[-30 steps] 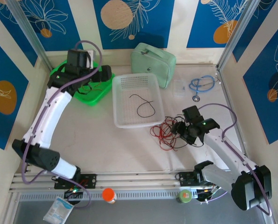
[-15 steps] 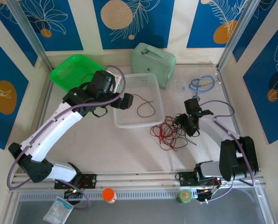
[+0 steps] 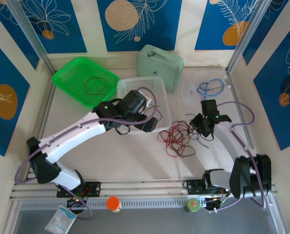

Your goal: Untangle the cables

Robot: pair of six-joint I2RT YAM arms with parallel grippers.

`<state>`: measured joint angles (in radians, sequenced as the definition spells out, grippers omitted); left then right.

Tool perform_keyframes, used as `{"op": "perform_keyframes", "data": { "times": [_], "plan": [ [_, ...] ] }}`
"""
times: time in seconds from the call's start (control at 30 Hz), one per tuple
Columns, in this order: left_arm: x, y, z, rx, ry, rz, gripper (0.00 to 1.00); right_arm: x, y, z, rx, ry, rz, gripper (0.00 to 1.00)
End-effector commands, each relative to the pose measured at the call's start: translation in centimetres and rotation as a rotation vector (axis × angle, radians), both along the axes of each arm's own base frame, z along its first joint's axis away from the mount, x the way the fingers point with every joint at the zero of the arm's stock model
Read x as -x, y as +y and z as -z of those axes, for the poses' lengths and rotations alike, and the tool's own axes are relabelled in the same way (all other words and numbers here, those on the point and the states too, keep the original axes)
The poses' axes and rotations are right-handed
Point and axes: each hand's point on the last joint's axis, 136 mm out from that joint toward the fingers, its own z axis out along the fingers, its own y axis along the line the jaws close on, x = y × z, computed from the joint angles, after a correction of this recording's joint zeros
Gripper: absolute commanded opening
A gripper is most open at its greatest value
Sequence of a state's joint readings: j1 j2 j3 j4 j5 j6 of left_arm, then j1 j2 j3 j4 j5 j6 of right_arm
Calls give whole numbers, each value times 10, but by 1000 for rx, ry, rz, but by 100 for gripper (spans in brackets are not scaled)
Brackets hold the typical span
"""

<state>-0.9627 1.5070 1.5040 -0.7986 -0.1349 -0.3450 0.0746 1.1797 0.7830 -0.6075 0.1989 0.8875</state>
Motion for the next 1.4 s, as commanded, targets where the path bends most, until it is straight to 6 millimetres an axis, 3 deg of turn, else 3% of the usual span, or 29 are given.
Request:
{"op": "perform_keyframes", "data": {
  "times": [0.0, 0.2, 0.47, 0.7, 0.93, 1.2, 1.37],
  "plan": [
    [3, -32, 10, 31, -36, 66, 92, 8, -8, -42, 17, -81, -24, 0],
    [6, -85, 25, 112, -159, 213, 88, 22, -3, -84, -88, -160, -104, 0],
    [1, -135, 39, 221, -222, 346, 88, 22, 24, -120, -228, -241, -279, 0],
    [-9, -173, 43, 266, -265, 429, 81, 23, 31, -141, -222, -299, -379, 0],
    [-18, -189, 40, 272, -321, 454, 61, 26, 36, -145, -239, -315, -434, 0],
    [-12, -194, 46, 292, -284, 482, 0, 25, 26, -139, -212, -300, -394, 0],
    [-8, -184, 40, 314, -286, 462, 0, 25, 11, -121, -186, -252, -311, 0]
  ]
}}
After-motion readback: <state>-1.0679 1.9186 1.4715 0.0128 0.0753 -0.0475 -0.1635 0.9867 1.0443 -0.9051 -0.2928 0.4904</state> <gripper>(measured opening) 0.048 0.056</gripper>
